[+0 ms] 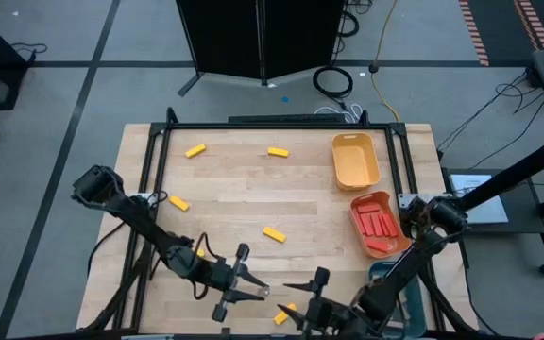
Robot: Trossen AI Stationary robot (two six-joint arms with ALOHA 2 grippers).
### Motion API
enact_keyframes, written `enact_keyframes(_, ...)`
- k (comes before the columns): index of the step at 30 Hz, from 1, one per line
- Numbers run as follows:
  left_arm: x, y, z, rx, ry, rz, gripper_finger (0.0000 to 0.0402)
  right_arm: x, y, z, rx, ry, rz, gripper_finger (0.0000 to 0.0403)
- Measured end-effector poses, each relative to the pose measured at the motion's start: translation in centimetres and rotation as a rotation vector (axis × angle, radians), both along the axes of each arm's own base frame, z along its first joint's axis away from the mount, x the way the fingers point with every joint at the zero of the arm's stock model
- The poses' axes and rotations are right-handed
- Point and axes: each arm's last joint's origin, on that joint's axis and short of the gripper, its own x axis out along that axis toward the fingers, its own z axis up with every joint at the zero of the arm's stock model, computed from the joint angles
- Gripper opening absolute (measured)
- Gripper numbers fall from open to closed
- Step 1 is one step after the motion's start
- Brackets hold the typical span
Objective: Sort blocks
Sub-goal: Put the brown block into the blue bin
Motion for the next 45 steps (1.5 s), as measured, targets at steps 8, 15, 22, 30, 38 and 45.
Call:
enact_keyframes(8, 0.9, 0.1, -0.6, 0.016, -0.121, 0.034, 0.0099, 2.4, -1.6, 1.0, 0.091, -0.070, 0.008, 0.0231)
enact_keyframes(15, 1.5, 0.6, -1.1, 0.025, -0.111, 0.029, 0.0099, 3.4, -2.4, 1.5, 0.116, -0.096, 0.028, 0.0231)
enact_keyframes(22, 1.5, 0.6, -1.0, 0.045, -0.127, 0.027, 0.0099, 4.3, -3.5, 1.7, 0.135, -0.111, 0.000, 0.0226)
enact_keyframes(30, 1.6, 0.7, -1.1, 0.056, -0.112, 0.040, 0.0102, 4.4, -3.6, 1.8, 0.145, -0.114, 0.003, 0.0133)
enact_keyframes(38, 1.6, 0.6, -1.6, 0.098, -0.040, 0.059, 0.0175, 3.4, -2.9, 2.2, 0.246, -0.082, 0.080, 0.0075)
enact_keyframes(45, 0.6, 1.5, -1.0, 0.204, 0.107, 0.090, 0.0215, -0.8, -4.1, 3.6, 0.506, 0.214, 0.121, 0.0077)
